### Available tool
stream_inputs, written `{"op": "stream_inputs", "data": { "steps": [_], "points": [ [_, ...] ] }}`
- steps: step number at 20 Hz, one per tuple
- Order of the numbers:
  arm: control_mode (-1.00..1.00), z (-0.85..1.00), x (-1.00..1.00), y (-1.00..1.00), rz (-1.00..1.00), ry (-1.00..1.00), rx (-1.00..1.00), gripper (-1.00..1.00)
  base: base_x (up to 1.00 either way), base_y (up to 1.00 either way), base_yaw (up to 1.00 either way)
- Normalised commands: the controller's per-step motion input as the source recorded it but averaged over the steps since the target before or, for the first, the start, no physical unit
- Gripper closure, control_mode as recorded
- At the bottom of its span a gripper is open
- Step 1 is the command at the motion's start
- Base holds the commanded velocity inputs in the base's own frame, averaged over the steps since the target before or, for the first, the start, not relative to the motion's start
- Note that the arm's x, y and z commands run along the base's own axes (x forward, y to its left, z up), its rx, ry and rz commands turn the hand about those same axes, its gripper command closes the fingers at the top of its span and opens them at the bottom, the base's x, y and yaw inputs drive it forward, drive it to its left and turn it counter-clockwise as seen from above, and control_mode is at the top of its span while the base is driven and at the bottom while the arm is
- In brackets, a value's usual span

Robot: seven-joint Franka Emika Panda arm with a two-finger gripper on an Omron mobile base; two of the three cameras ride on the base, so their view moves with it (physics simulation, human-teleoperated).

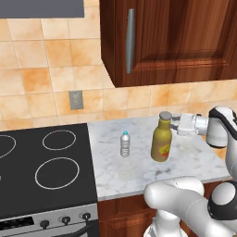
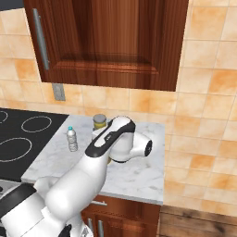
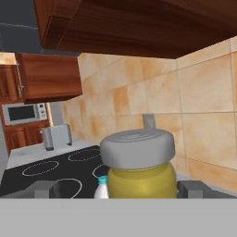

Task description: Move the drinks to the dining counter.

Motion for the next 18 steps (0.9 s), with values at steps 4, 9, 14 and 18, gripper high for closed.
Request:
{"op": "stream_inputs", "data": {
  "steps": [4, 9, 14, 18],
  "points": [
    [-1.00, 0.00, 0.00, 0.05, 0.00, 0.00, 0.00, -1.00, 0.00, 0.00, 0.00],
    [-1.00, 0.00, 0.00, 0.00, 0.00, 0.00, 0.00, -1.00, 0.00, 0.00, 0.00],
    [-1.00, 0.00, -0.09, 0.00, 0.04, 0.00, 0.00, -1.00, 0.00, 0.00, 0.00],
    [-1.00, 0.00, -0.06, 0.07, 0.17, 0.00, -0.01, -1.00, 0.00, 0.00, 0.00]
  ]
}}
